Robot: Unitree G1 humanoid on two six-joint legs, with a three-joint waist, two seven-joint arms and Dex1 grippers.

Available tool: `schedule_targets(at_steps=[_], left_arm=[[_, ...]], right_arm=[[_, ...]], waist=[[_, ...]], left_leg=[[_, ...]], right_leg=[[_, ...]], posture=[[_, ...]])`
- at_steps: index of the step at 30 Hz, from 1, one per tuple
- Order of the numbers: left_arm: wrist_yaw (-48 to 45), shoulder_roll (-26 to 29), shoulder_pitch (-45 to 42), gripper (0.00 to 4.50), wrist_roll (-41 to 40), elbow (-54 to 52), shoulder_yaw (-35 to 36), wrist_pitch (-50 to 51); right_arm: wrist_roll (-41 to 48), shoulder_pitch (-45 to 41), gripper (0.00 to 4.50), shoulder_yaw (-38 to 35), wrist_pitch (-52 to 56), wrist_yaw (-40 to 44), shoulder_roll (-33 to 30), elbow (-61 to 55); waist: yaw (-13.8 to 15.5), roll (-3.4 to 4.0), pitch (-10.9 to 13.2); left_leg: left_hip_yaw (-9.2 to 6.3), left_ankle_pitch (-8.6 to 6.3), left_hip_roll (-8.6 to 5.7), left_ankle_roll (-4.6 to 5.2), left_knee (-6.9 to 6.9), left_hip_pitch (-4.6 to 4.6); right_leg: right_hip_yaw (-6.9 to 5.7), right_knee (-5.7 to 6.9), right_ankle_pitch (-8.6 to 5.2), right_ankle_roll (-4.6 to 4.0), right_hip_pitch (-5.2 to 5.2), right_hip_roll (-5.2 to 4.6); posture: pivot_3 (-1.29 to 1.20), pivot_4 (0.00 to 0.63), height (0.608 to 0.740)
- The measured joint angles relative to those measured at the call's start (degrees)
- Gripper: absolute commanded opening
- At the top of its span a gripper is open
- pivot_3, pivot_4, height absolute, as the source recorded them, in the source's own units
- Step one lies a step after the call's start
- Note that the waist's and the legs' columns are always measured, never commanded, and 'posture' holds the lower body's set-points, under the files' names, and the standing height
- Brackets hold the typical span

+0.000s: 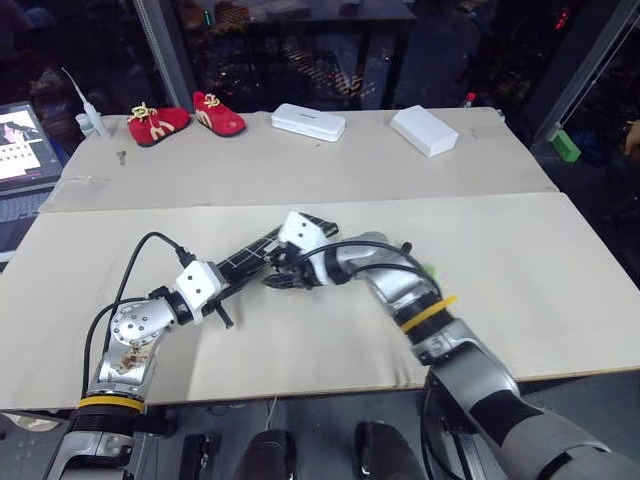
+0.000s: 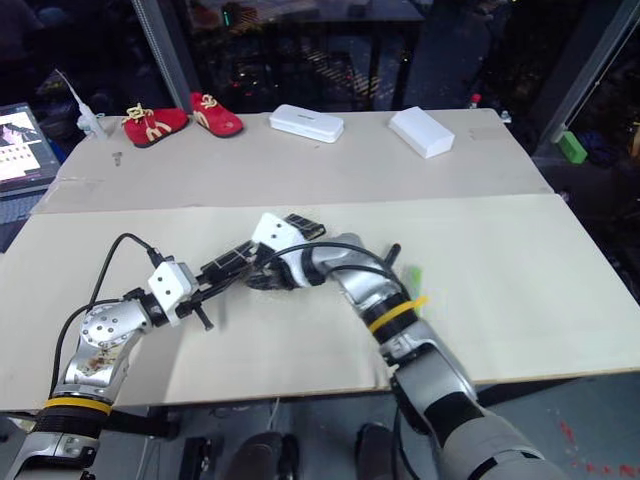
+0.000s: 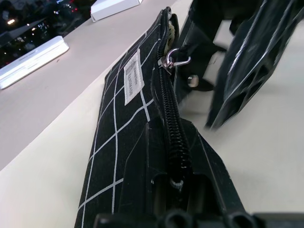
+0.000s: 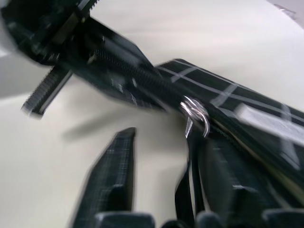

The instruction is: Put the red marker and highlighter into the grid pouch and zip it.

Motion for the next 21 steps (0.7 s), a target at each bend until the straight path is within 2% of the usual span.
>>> schedule_targets(at_steps=[4, 10, 12, 16, 21], left_arm=[[-0.01, -0.08, 0.95, 0.0, 0.01, -0.39, 0.16, 0.03], [0.04, -0.41, 0.99, 0.0, 0.01, -0.53, 0.16, 0.01], [0.01, -0.39, 1.03, 0.0, 0.01, -0.49, 0.2, -0.01], [-0.47, -0.35, 1.15, 0.0, -0.01, -0.29, 0.21, -0.26], [-1.31, -0.6, 0.55, 0.0, 0.01, 0.23, -0.1, -0.91]], right_arm=[[6.05, 9.94, 2.97, -5.86, 9.6, 3.93, -12.07, -15.52], [13.23, 19.6, 2.97, -12.94, 17.81, 4.11, -20.75, -32.85], [13.67, 20.35, 2.97, -16.64, 20.89, 0.32, -22.01, -35.42], [11.31, 20.83, 2.97, -27.17, 29.89, -12.45, -23.9, -36.11], [9.03, 24.33, 2.97, -28.83, 34.0, -22.02, -22.19, -36.6]], waist=[[0.74, 0.0, 0.0], [0.47, -0.01, 0.01], [0.56, -0.03, 0.02], [1.05, -0.04, 0.01], [1.3, -0.03, 0.01]], left_leg=[[-0.05, -0.02, 0.02, 0.02, 0.0, -0.13], [-0.02, -0.01, 0.07, 0.02, 0.0, -0.01], [0.0, -0.01, 0.07, 0.01, 0.01, 0.1], [0.01, 0.0, 0.04, 0.0, 0.01, 0.09], [0.02, 0.0, 0.0, 0.0, 0.0, -0.04]], right_leg=[[-0.1, -0.28, 0.0, 0.0, -0.02, 0.02], [-0.06, -0.5, 0.04, -0.06, 0.05, 0.07], [-0.04, -0.52, 0.05, -0.07, 0.14, 0.06], [-0.04, -0.57, 0.05, -0.06, 0.15, 0.06], [-0.05, -0.58, 0.04, -0.06, 0.04, 0.13]], posture=[[0.0, 0.15, 0.74], [0.0, 0.15, 0.74], [0.0, 0.15, 0.74], [0.0, 0.15, 0.74], [0.0, 0.15, 0.74]])
